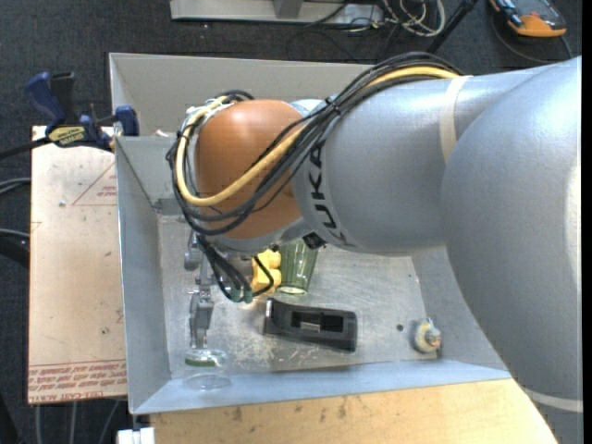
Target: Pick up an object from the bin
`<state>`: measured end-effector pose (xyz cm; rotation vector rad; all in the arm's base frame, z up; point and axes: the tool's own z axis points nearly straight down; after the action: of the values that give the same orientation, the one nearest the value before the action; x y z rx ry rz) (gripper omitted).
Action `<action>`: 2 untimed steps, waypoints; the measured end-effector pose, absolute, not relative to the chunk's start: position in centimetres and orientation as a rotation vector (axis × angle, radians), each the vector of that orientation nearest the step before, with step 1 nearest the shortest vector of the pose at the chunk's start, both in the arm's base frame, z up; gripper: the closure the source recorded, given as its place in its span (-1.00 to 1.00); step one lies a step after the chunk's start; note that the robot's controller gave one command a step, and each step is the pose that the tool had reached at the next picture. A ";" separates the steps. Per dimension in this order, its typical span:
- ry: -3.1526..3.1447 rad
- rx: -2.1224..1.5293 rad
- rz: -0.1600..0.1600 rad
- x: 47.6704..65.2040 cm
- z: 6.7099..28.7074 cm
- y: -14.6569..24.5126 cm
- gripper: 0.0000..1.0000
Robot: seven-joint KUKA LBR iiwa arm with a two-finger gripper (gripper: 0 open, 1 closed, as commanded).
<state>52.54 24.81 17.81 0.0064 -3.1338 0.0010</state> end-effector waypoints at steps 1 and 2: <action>-3.142 0.000 -0.002 52.8 18.3 24.7 -1.00; -3.131 0.256 -0.002 50.6 13.2 23.7 -1.00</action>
Offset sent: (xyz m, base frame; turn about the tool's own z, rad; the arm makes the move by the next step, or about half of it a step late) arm -0.0443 -0.0237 -0.1081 -0.3513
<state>50.64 23.71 13.17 0.2565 -3.1312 -0.0016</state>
